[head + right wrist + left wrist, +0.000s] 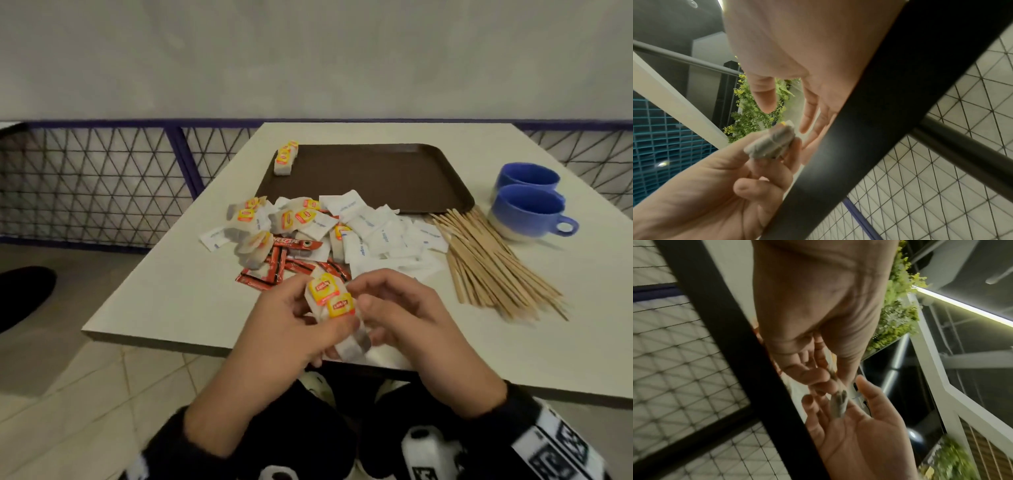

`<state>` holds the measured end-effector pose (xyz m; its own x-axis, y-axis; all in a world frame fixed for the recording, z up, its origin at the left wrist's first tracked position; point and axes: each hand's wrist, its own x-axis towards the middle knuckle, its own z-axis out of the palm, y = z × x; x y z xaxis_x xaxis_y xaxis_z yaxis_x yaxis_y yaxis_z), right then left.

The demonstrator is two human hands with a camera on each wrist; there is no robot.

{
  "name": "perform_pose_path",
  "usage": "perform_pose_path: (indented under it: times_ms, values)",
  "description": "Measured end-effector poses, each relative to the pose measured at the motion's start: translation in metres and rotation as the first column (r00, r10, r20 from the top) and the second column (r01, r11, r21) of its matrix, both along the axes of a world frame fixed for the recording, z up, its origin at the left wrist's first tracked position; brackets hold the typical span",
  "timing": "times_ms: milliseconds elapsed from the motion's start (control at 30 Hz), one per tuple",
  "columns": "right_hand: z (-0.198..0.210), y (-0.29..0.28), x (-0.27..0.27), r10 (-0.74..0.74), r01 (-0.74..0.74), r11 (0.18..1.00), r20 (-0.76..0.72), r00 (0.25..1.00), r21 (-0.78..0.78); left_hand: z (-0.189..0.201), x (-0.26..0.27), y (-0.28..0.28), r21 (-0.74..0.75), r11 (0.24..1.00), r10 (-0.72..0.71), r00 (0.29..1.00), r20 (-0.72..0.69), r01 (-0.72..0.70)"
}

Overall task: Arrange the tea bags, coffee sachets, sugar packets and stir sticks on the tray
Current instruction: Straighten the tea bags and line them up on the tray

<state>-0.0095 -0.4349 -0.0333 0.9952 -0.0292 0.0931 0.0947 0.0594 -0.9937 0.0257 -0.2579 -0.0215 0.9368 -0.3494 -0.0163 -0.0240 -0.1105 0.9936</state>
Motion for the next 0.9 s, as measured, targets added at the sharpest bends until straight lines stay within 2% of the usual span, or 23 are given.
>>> perform_pose_path:
  times_ms: [133,367,567,733,900]
  values:
    - [-0.003,-0.006,-0.004,0.047,-0.047,0.999,0.033,0.998,-0.007,-0.012,-0.003,-0.008,-0.133,0.987,0.091,0.995,-0.044,-0.096]
    - [-0.015,-0.007,0.002,0.011,-0.009,0.999,0.051,0.999,-0.046,-0.013,0.004,-0.006,-0.174,0.981,0.066,0.992,-0.112,-0.085]
    - [-0.019,-0.010,0.002,-0.025,0.026,1.000,0.100,0.995,-0.007,-0.011,0.008,-0.004,-0.291,0.949,0.050,0.970,-0.239,-0.121]
    - [-0.019,-0.015,-0.003,0.017,-0.030,0.996,0.158,0.987,0.079,-0.014,0.009,-0.003,-0.287,0.949,0.064,0.969,-0.240,-0.134]
    - [-0.017,-0.013,-0.003,0.032,-0.031,0.999,0.146,0.989,-0.013,-0.012,0.007,-0.005,-0.289,0.952,0.027,0.970,-0.244,-0.099]
